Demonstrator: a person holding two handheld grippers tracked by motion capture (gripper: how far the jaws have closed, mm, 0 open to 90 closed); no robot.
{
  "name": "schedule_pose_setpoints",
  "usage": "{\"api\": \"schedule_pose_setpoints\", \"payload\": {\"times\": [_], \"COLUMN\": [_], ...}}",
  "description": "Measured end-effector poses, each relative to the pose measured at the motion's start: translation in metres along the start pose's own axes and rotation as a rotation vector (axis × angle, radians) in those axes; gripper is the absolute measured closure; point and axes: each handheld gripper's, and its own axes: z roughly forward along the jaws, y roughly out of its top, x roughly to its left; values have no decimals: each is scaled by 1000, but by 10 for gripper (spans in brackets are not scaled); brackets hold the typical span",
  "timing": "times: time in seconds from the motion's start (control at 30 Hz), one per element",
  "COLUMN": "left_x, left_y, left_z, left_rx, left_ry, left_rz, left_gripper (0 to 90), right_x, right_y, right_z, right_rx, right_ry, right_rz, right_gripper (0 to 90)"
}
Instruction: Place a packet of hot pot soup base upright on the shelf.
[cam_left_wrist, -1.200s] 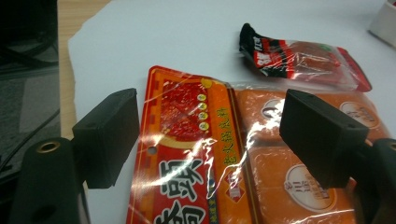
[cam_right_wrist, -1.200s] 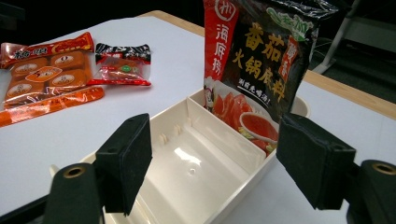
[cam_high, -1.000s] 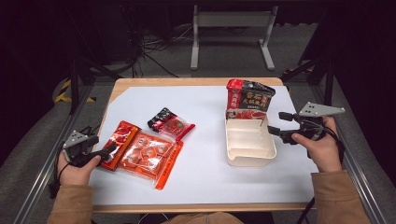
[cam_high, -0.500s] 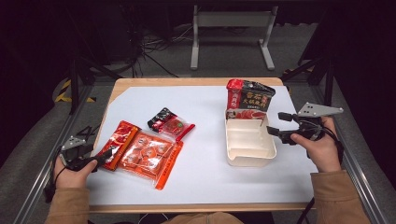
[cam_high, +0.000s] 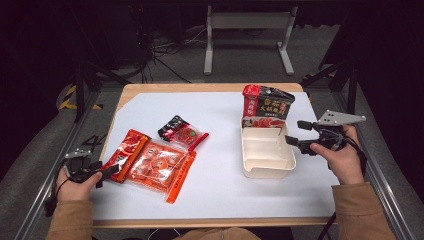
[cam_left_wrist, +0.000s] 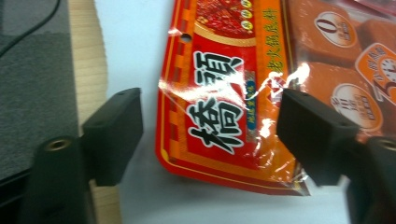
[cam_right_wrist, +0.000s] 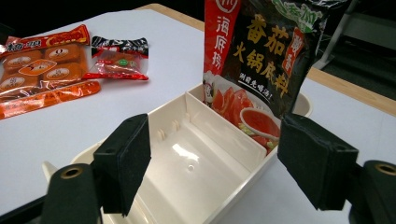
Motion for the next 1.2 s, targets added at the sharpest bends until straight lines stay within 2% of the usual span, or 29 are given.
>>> {"api": "schedule_pose_setpoints", "payload": {"times": [0.03,0.23,0.33,0.37,0.4,0.43,0.47,0.57,0.63,0.7,0.87,0.93,0.97,1.03,1.1,1.13,1.2], "left_x": [0,1,0,0,-1,-2,-3,-5,-6,-8,-9,-10,-9,-8,-6,-6,-6], "left_y": [0,0,1,1,1,1,1,2,3,3,3,3,3,2,1,1,1], "left_z": [0,-3,-3,-3,-2,-1,0,3,3,5,14,18,19,21,21,21,21], "left_rx": [5,6,0,0,5,9,13,10,-4,-17,-15,-7,-7,-5,-6,-6,-4], "left_ry": [-14,-21,-76,-76,-112,-126,-114,-118,-131,-161,-194,-207,-198,-198,-190,-195,-190], "left_rz": [-4,-13,-18,-18,-31,-30,-20,-10,-1,7,28,23,35,26,32,18,17], "left_gripper": [311,366,406,434,434,440,438,448,455,486,563,596,620,683,703,708,741], "right_x": [0,0,0,0,0,1,1,1,1,1,3,3,3,3,3,2,2], "right_y": [0,0,0,0,0,0,0,0,0,0,1,1,1,0,1,1,1], "right_z": [0,0,0,0,0,0,1,1,1,2,3,3,3,2,1,1,-1], "right_rx": [0,-4,-4,-4,-5,-4,-3,-3,-4,-3,-4,-5,-5,-1,-9,-9,-9], "right_ry": [0,-5,-5,-5,-6,-5,-4,-4,-5,-4,4,6,9,21,21,25,38], "right_rz": [0,-4,-4,-4,-4,-4,-5,-9,-9,-13,-12,-12,-11,-10,-11,-17,-16], "right_gripper": [258,258,258,258,258,258,258,258,258,258,269,288,307,358,403,429,467]}}
